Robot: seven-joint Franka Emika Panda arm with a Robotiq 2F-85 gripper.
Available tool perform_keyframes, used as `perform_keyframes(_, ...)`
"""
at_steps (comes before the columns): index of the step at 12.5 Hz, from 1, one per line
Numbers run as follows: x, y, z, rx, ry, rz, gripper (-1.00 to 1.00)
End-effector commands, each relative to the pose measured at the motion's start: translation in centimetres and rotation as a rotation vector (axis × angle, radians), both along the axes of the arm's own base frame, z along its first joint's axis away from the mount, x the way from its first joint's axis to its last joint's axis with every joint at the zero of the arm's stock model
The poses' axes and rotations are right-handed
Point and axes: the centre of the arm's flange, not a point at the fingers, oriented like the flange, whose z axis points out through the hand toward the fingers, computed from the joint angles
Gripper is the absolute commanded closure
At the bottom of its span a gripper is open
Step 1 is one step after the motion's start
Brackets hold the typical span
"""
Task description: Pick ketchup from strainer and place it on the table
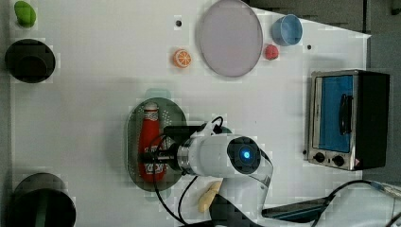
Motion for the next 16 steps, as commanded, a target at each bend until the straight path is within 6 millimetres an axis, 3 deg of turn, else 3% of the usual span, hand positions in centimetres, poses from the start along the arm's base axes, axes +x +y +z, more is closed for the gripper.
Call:
perform_keyframes(1, 0.6, 0.2, -0.1, -0.009, -0.021, -0.055, -0.68)
perform_keyframes(3, 0.7, 0.4, 0.0, 0.004, -0.026, -0.057, -0.2)
perform_keyframes(5, 0.8, 0.7, 1.0, 0.004, -0.04, -0.052, -0.18)
perform_keyframes(7, 0.8, 1.0, 3.2, -0.009, -0.067, -0.044, -0.18)
perform_keyframes(12, 2.3, 2.2, 13.6, 0.002, -0.051, -0.199, -0.18)
perform_keyframes(16, 6.8, 0.8, 21.2, 0.02, -0.054, -0.302, -0.18)
